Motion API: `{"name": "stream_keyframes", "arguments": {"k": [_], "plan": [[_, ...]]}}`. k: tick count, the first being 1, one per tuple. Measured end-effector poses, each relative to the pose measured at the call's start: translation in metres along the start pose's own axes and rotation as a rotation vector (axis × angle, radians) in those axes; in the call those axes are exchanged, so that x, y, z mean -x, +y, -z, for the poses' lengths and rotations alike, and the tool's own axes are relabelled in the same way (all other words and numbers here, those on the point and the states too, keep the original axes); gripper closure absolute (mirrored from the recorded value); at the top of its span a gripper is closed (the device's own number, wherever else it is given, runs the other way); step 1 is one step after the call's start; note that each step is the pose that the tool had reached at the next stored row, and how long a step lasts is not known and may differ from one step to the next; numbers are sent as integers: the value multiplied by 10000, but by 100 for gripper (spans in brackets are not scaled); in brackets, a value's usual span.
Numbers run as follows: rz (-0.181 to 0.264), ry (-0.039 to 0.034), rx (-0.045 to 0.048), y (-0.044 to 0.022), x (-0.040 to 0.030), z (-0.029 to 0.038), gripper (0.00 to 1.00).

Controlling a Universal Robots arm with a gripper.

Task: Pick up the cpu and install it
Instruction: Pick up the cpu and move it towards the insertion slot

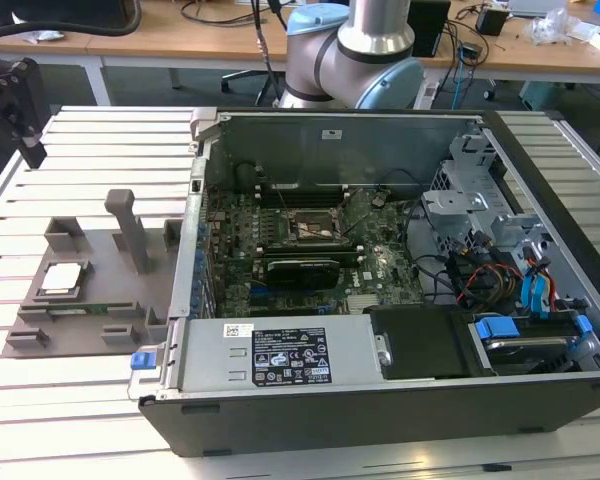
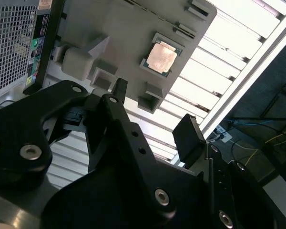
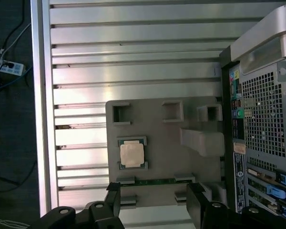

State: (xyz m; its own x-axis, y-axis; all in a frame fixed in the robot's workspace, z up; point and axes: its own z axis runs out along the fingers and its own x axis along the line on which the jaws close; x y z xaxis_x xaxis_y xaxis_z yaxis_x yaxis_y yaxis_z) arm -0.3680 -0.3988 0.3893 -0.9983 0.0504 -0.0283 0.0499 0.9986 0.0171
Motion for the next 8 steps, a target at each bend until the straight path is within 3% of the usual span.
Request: {"name": "stream_keyframes", "arguments": {"k": [8], "plan": [[0,0,0,-2,-10,-55,34]]}}
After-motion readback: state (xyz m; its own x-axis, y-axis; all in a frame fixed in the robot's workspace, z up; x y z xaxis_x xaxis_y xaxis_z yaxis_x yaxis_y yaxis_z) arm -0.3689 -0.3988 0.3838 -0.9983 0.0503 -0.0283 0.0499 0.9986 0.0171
